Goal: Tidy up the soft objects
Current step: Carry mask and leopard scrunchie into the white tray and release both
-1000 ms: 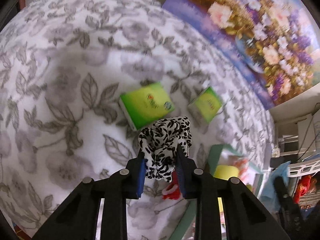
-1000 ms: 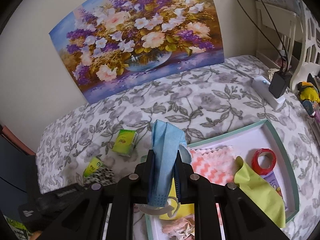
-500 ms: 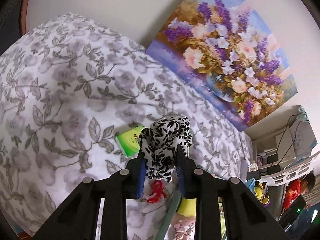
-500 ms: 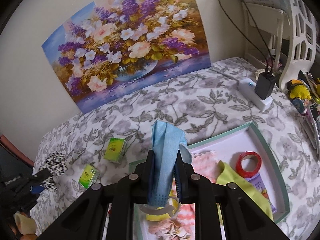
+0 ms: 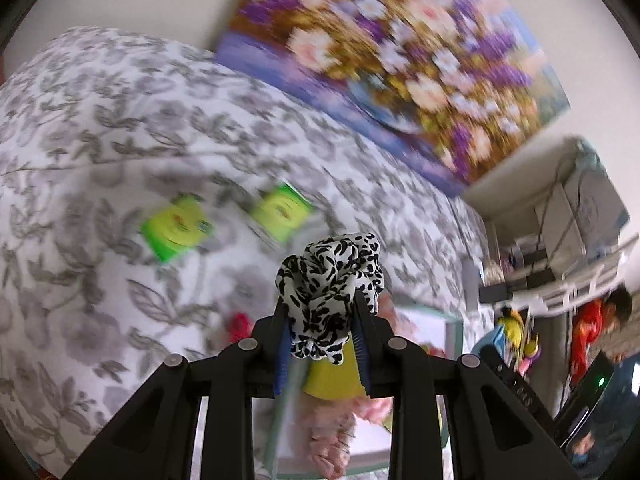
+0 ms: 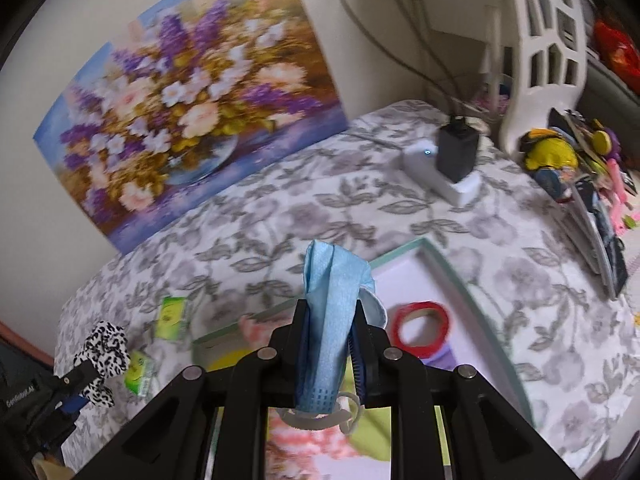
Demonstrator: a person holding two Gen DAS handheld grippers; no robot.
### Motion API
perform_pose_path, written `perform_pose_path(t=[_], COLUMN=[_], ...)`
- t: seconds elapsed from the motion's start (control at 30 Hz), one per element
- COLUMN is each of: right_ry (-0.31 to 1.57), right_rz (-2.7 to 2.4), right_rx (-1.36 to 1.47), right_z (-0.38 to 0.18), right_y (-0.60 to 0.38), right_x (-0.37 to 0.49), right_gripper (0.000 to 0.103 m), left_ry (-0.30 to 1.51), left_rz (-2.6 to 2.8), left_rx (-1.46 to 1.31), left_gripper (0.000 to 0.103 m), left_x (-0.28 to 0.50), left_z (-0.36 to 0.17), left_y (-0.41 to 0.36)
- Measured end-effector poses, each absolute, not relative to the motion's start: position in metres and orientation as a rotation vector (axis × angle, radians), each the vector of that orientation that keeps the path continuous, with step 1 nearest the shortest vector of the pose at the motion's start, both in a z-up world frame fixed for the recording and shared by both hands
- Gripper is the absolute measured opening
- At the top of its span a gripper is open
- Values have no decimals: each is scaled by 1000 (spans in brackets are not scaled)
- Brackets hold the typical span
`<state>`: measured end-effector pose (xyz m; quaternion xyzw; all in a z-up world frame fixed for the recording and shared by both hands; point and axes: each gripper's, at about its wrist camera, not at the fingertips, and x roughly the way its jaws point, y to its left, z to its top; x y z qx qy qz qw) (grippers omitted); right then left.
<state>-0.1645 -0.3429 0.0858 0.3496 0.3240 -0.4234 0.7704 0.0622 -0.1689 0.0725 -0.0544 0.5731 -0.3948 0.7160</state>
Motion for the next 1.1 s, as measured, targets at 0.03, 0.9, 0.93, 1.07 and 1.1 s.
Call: perform_pose_path(t=[0.03,0.9,0.93,1.07,1.1], right_ry=[702,956,953,939,932], right_rz=[-928,-911,-909,-902,-900], right_rx=[758,826,826,813,810], right_z=[86,7,9,20,23], right_y=[-345,-368,-367,-366,-365], right_x=[-169,-170,-171,-170,-170], right_gripper=[21,32,35,60,62], left_ry=[1274,1451,1441,1395,1388], left_rz=[-889,-985,-971,-940,-940], left_rx=[-103,174,186,201,195], left_gripper=[29,47,51,59,59], left_x=[56,-14,-14,-8,-6], left_z=[72,2,4,18,21], left_y=[-175,-254,-254,-247,-245])
